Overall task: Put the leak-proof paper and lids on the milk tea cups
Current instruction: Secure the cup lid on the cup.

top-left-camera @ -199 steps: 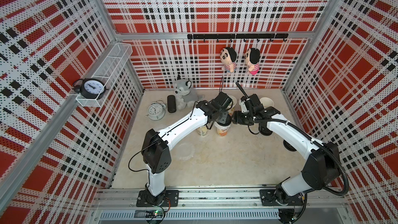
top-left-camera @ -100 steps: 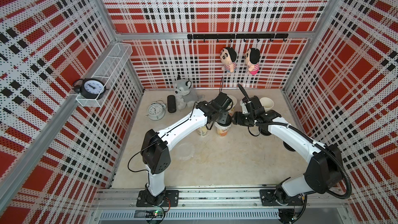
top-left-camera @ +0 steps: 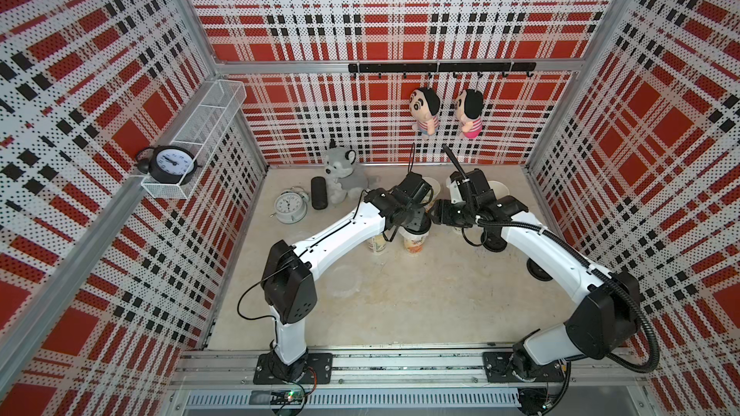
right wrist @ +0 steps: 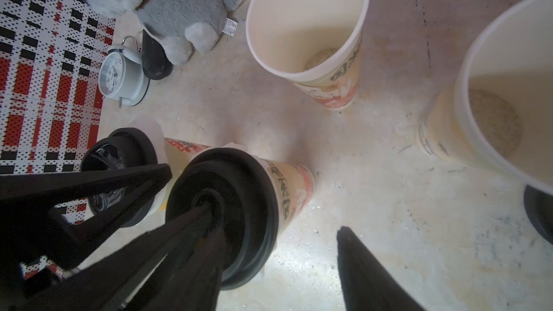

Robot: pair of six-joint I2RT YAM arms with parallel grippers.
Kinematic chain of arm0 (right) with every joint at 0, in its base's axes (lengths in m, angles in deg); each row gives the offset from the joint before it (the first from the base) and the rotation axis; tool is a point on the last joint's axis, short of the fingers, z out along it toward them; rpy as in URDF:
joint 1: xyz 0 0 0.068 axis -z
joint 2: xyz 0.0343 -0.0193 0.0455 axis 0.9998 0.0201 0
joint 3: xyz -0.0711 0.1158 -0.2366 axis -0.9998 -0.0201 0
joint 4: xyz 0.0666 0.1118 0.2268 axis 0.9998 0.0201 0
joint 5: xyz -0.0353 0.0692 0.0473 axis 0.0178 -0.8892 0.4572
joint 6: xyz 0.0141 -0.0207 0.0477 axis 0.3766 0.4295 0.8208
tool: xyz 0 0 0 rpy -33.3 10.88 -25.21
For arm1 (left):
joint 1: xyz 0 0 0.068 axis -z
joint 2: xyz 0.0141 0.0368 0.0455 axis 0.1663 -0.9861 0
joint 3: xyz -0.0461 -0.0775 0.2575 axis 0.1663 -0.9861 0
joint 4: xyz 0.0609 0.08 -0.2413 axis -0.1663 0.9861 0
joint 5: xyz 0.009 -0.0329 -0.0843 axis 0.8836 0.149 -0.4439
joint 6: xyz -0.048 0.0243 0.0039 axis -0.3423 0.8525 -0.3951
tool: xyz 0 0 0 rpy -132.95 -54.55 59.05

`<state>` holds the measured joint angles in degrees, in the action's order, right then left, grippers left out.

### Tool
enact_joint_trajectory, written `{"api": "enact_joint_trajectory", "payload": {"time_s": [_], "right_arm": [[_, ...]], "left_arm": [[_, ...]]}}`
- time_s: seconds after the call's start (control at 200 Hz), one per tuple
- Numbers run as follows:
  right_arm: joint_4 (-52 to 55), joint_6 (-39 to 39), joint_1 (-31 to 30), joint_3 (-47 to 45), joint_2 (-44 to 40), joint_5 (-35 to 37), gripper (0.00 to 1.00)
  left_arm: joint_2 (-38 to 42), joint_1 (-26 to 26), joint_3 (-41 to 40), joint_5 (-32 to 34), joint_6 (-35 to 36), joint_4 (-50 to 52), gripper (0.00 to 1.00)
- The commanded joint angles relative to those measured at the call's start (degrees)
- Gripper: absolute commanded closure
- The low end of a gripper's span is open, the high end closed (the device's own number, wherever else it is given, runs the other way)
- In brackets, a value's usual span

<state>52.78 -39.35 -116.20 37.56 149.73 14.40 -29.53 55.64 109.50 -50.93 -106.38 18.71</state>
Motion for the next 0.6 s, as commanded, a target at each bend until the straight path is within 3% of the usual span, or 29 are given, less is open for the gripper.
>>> {"api": "enact_joint_trajectory", "payload": {"time_s": [0.0,0.296,0.596], "right_arm": [[-1.68,0.80,-0.81,1.34,2.20,-2.06,0.37],[-3.04,1.81,-2.09,0.87,4.23,-2.41,0.36],[-0.36,2.34,-2.09,-1.53,3.91,2.65,0.36]], "left_arm": [[-1.41,0.08,-2.55,-1.30,0.65,5.54,0.47],[-1.20,-0.10,-2.47,-1.82,0.76,5.15,0.47],[-0.92,-0.19,1.29,-3.31,0.82,4.88,0.47]]}}
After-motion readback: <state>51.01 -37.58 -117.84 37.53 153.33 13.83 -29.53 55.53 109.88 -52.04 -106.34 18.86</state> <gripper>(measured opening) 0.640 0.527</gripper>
